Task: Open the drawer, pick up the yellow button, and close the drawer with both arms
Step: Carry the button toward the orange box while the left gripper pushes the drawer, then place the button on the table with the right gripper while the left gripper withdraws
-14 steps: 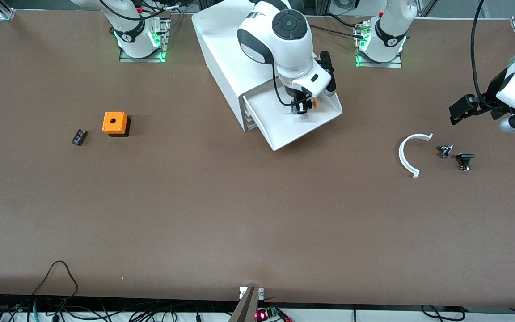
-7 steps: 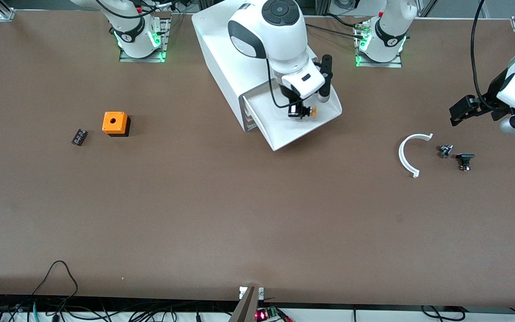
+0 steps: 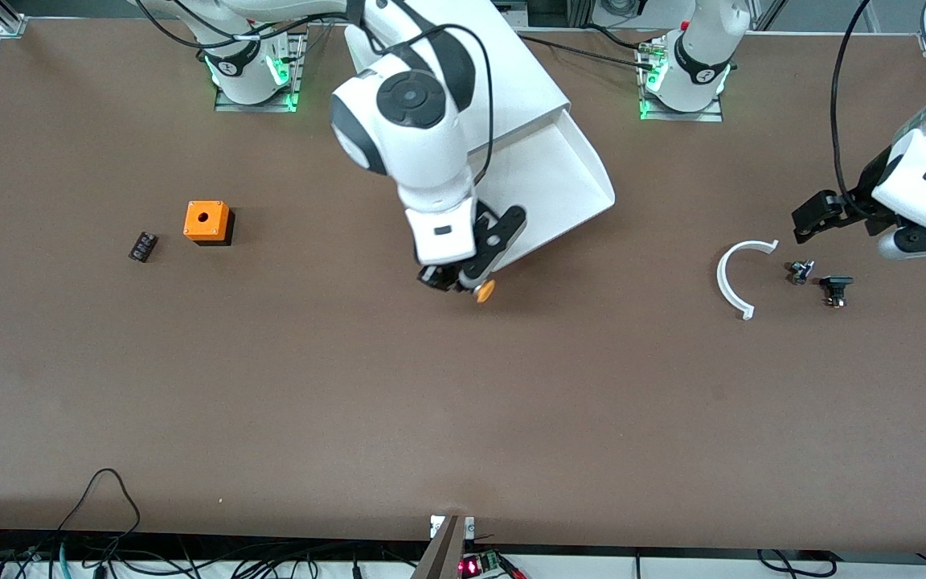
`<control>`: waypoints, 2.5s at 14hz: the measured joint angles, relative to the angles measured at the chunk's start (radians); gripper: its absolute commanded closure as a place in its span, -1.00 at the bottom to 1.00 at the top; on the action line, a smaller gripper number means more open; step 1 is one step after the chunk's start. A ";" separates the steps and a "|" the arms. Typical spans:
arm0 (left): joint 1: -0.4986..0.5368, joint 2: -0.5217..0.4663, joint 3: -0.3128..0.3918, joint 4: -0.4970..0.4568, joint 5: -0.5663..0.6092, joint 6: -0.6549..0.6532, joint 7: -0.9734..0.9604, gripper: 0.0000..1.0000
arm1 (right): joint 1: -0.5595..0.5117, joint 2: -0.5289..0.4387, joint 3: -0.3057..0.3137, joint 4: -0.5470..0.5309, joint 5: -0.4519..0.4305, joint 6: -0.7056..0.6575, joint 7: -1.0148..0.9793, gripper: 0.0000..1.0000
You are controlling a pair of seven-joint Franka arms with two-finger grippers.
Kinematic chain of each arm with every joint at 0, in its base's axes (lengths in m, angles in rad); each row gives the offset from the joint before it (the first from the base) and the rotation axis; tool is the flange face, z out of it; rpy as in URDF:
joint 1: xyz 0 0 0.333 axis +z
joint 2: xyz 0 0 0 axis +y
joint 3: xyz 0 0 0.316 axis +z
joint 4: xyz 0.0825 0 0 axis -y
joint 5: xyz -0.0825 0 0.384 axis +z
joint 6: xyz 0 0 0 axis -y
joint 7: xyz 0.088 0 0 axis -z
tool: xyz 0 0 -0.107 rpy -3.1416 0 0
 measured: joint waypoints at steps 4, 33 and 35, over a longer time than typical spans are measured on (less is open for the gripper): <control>-0.022 0.034 -0.062 -0.134 -0.014 0.218 -0.201 -1.00 | -0.091 -0.023 -0.020 -0.077 0.000 -0.035 0.203 0.36; -0.067 0.046 -0.685 -0.602 -0.091 0.649 -0.772 -1.00 | -0.740 -0.277 0.036 -0.914 0.010 0.339 0.054 -1.00; -0.058 0.032 -0.647 -0.601 -0.091 0.652 -0.774 -1.00 | -0.739 -0.300 0.087 -0.803 0.010 0.178 0.144 -1.00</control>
